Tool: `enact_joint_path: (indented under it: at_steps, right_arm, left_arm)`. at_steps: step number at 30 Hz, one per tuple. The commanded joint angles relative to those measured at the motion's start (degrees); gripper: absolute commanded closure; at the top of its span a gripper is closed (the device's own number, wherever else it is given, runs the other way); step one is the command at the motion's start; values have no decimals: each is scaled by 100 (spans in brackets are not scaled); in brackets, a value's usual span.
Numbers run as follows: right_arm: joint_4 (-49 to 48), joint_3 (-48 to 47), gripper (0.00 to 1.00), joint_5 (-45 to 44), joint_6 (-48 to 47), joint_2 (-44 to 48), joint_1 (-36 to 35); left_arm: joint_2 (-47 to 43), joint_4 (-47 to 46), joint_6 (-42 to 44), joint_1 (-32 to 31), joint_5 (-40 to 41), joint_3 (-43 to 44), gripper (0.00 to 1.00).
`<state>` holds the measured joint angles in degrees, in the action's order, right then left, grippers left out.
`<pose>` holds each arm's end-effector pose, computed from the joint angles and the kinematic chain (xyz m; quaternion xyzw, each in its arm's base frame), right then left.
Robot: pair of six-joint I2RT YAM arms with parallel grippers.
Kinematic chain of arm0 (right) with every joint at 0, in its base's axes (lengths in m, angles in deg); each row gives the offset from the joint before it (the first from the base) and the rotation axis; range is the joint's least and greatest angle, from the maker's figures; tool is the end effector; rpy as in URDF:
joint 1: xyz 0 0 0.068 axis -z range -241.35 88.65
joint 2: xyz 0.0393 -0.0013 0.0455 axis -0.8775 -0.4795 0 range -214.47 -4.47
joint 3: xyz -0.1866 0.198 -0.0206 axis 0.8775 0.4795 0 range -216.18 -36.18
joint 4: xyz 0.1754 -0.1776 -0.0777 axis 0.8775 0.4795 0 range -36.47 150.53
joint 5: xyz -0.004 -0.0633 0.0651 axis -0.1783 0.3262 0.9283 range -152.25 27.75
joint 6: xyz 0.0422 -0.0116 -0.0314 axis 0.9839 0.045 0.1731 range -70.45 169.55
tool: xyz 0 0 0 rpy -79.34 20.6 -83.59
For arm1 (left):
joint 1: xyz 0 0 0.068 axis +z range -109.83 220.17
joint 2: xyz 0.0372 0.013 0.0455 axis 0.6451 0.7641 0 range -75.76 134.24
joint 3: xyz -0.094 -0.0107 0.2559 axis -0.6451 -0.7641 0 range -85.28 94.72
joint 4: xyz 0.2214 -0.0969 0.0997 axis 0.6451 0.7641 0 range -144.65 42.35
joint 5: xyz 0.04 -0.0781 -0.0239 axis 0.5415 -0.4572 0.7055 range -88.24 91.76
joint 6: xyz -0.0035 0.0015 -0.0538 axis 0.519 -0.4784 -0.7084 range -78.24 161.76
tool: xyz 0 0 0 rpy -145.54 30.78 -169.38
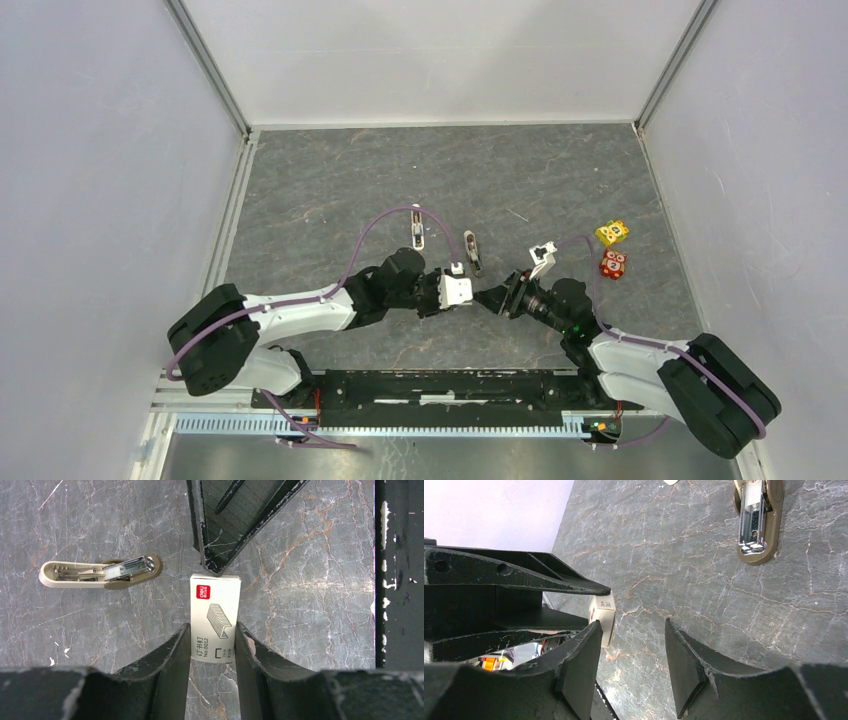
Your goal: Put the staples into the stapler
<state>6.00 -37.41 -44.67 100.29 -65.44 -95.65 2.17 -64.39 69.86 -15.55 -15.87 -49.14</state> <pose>0.1365 0.1061 0.1402 0.0150 0.7750 0.5070 0.3770 0.1482 -0.2366 0.1959 0.6327 0.5938 -0.2445 0.4329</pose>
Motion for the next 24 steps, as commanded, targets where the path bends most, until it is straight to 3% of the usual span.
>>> enact_joint_path:
  at_steps: [1, 24]
  right_arm:
    - [-474, 334, 44, 162, 67, -89, 14]
    - [-863, 403, 46, 314, 250, -359, -33]
  left_arm:
    - [-225, -507, -129, -10, -200, -8, 57]
    - [-240, -547, -120, -14, -294, 89, 57]
